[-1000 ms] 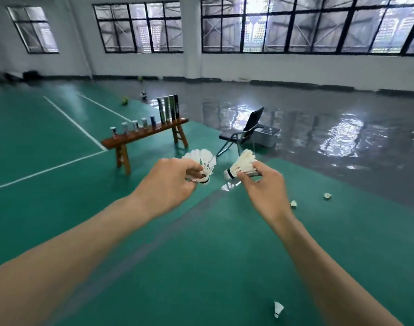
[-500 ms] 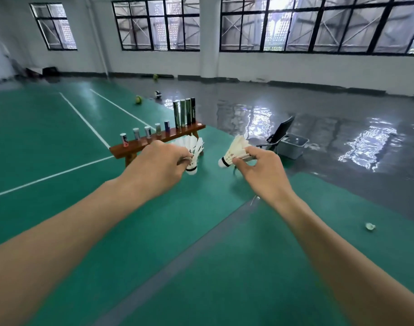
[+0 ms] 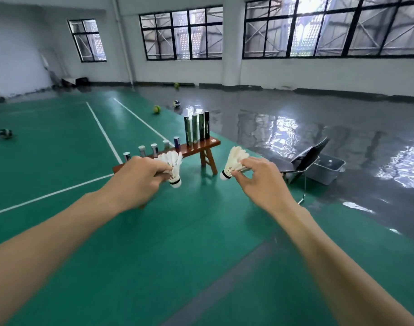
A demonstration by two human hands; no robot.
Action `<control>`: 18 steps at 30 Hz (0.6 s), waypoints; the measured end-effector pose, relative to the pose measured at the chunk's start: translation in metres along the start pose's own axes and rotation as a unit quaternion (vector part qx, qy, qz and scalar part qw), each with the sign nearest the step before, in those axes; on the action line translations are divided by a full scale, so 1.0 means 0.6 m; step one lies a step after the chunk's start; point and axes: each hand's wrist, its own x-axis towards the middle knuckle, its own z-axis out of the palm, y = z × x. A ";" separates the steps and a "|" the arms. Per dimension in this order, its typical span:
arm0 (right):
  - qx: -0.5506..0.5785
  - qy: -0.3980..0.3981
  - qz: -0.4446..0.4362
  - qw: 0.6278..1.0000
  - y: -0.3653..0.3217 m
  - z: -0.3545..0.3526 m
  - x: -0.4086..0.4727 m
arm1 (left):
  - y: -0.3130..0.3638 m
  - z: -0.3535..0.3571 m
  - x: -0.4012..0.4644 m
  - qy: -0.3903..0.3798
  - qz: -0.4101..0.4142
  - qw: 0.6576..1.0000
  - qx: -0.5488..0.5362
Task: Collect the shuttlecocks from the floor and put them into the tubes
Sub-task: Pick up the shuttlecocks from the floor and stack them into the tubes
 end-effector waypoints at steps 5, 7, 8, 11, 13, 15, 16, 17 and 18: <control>0.061 -0.004 -0.006 0.998 0.060 0.080 0.176 | -0.072 0.033 0.161 0.003 -0.039 0.999 0.010; 0.089 -0.014 -0.018 0.996 0.077 0.126 0.247 | -0.109 0.053 0.227 0.011 -0.035 0.999 0.004; 0.100 -0.015 -0.024 0.995 0.085 0.148 0.279 | -0.127 0.066 0.255 0.023 -0.033 0.999 -0.002; 0.124 -0.020 -0.018 0.992 0.120 0.227 0.390 | -0.200 0.122 0.355 0.072 -0.039 0.996 -0.027; 0.121 -0.026 -0.009 0.992 0.139 0.270 0.449 | -0.242 0.158 0.412 0.081 -0.047 0.994 -0.051; 0.119 -0.033 0.003 0.992 0.158 0.309 0.517 | -0.292 0.191 0.487 0.073 -0.053 0.993 -0.074; 0.107 -0.035 0.000 0.994 0.172 0.327 0.563 | -0.320 0.206 0.539 0.072 -0.058 0.993 -0.077; 0.088 -0.041 -0.004 0.995 0.182 0.339 0.594 | -0.339 0.218 0.574 0.068 -0.065 0.993 -0.075; 0.072 -0.039 -0.004 0.997 0.194 0.349 0.629 | -0.357 0.227 0.613 0.068 -0.064 0.993 -0.072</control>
